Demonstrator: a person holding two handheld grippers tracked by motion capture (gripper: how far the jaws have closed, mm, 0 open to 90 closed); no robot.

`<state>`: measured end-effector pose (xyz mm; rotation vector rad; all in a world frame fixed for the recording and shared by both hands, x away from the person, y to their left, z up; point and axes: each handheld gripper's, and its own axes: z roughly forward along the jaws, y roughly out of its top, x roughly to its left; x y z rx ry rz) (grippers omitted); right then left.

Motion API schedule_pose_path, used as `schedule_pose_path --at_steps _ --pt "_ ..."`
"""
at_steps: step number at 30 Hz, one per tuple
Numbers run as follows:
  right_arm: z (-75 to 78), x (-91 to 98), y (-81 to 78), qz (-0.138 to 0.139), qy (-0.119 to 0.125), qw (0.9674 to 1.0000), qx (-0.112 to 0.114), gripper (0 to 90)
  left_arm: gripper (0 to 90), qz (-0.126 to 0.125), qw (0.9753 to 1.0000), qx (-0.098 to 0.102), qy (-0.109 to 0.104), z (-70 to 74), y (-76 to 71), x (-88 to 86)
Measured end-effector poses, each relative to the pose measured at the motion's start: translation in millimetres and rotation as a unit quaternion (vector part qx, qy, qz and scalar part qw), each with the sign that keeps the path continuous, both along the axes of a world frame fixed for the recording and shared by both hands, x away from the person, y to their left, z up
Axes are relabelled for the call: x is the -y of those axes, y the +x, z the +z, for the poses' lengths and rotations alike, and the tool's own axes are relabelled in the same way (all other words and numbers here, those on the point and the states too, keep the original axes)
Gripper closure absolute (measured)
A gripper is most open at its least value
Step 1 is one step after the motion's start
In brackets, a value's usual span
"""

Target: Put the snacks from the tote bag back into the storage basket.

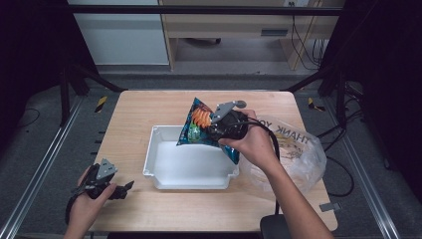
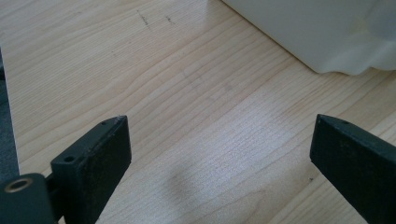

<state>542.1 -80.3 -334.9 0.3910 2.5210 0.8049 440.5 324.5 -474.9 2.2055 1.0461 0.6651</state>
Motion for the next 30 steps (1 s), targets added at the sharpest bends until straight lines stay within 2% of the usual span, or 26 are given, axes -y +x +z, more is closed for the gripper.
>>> schedule_pose_path --at_steps 13,30 --pt "-11.4 -21.9 -2.0 0.028 -0.001 0.9996 -0.006 42.2 5.0 -0.002 1.0 -0.002 0.003 0.6 0.1 -0.5" --pt "-25.6 -40.9 -9.0 0.052 -0.008 0.9984 -0.022 42.3 5.0 -0.002 1.0 -0.001 0.003 0.8 0.2 -0.5"
